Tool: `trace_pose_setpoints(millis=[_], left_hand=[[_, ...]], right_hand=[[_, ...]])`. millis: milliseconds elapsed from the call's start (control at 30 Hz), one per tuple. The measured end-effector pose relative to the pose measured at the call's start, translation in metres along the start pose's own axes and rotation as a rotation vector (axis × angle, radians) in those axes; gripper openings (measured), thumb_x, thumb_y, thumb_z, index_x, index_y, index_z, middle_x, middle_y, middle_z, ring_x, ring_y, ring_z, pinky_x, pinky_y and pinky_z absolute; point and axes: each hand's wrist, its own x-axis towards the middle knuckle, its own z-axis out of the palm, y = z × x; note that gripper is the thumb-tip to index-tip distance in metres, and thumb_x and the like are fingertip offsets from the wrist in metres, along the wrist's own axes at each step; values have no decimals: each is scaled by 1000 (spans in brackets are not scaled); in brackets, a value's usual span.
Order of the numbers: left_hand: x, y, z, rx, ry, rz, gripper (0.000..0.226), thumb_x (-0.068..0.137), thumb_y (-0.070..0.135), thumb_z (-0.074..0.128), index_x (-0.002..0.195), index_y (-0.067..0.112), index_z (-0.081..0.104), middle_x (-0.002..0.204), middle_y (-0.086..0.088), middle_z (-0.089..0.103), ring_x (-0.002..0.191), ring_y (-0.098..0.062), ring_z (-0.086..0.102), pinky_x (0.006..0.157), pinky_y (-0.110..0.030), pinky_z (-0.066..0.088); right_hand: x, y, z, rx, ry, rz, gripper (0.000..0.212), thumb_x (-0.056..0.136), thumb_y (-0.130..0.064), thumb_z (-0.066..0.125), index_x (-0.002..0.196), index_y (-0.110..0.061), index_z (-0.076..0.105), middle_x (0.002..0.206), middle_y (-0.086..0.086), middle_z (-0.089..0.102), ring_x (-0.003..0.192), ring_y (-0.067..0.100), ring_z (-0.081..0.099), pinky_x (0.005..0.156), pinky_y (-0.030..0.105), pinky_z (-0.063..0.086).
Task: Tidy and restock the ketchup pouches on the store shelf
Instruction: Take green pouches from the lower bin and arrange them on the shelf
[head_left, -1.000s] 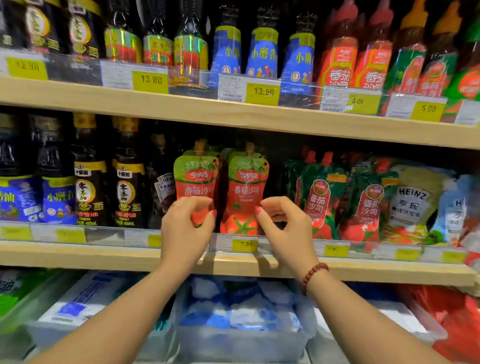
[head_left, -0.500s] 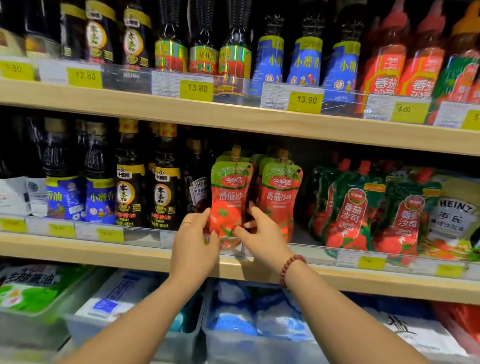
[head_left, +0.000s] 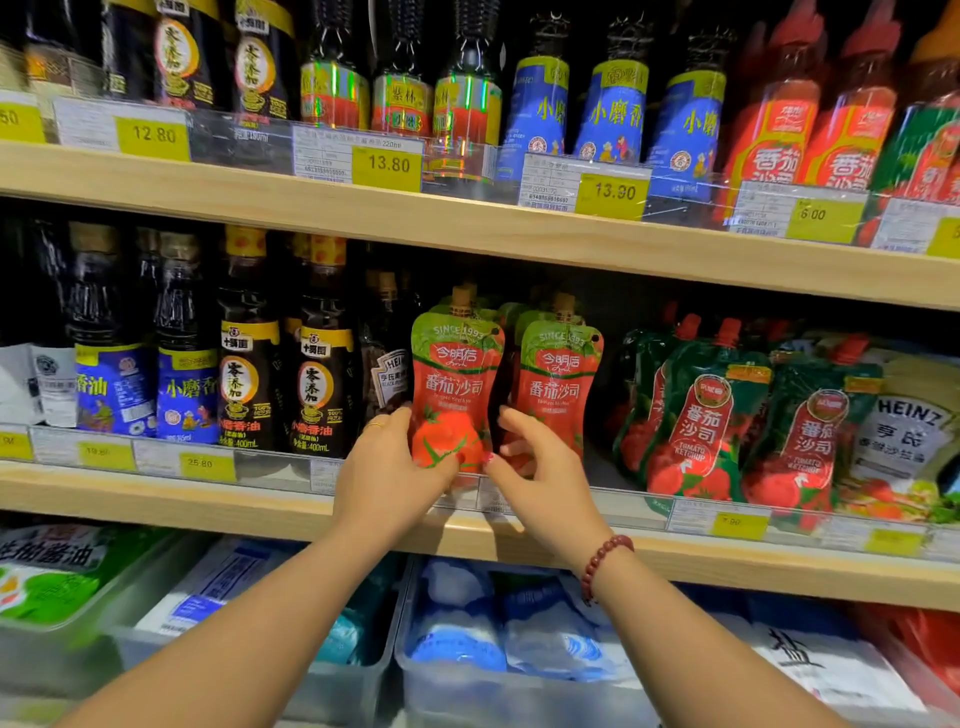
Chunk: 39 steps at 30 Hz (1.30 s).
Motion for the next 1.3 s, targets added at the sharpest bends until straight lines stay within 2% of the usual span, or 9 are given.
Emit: trace_pose_setpoints(millis=[100, 200, 267, 467, 633, 733, 933, 1100, 1300], left_hand=[[1, 4, 2, 47, 22, -49, 61, 65, 56, 72, 110, 20, 52, 100, 0, 57, 91, -21, 56, 70, -36, 50], [4, 8, 6, 92, 67, -96, 62, 66, 55, 74, 108, 16, 50, 103, -5, 59, 92, -25, 57, 67, -38, 50], [6, 9, 8, 100, 92, -106, 59, 68, 51, 75, 107, 14, 51, 103, -6, 60, 91, -25, 57, 64, -34, 45], [6, 6, 12, 52, 83, -111, 60, 68, 46, 77, 110, 11, 53, 106, -10, 60, 97, -28, 56, 70, -38, 47], [-6, 28, 17, -104, 271, 23, 75, 66, 42, 80, 126, 14, 44, 121, -6, 47, 115, -23, 43, 90, -34, 42], [-8, 60, 34, -105, 174, 129, 71, 69, 45, 77, 125, 18, 43, 119, -1, 51, 110, -18, 50, 86, -30, 46], [5, 91, 60, 174, -3, -41, 60, 69, 48, 77, 107, 12, 48, 100, -7, 61, 91, -27, 62, 64, -32, 47], [16, 87, 61, 145, -29, -37, 40, 72, 36, 78, 91, 13, 52, 90, -5, 64, 83, -26, 64, 63, -34, 53], [20, 82, 67, 98, -40, -7, 34, 76, 27, 75, 98, 11, 55, 92, -7, 66, 83, -27, 64, 67, -36, 55]], right_hand=[[-8, 10, -18, -129, 210, -120, 27, 84, -18, 63, 110, -23, 61, 100, -10, 59, 88, 3, 56, 80, 33, 51], [-20, 32, -39, -362, 331, -120, 13, 81, -27, 67, 94, -27, 64, 90, -13, 61, 88, 9, 54, 83, 33, 37], [-28, 49, -51, -460, 351, -83, 11, 80, -34, 68, 89, -28, 65, 87, -14, 61, 86, 9, 50, 81, 29, 28], [-35, 71, -67, -421, 305, -87, 14, 84, -34, 65, 71, -30, 64, 71, -17, 61, 75, 9, 55, 77, 26, 26], [-39, 73, -64, -407, 323, -114, 17, 84, -40, 57, 71, -31, 62, 66, -14, 60, 71, 9, 52, 74, 26, 27], [-40, 73, -63, -412, 326, -115, 15, 84, -39, 57, 73, -30, 62, 66, -15, 57, 71, 10, 51, 74, 27, 29], [-43, 73, -66, -430, 286, -123, 12, 85, -37, 52, 80, -32, 62, 73, -18, 56, 77, 8, 47, 73, 24, 26], [-45, 76, -68, -428, 265, -128, 10, 86, -38, 52, 85, -34, 61, 77, -19, 56, 80, 8, 46, 75, 16, 24], [-45, 76, -67, -427, 264, -141, 10, 86, -38, 51, 87, -34, 60, 78, -17, 56, 80, 9, 46, 79, 14, 26]])
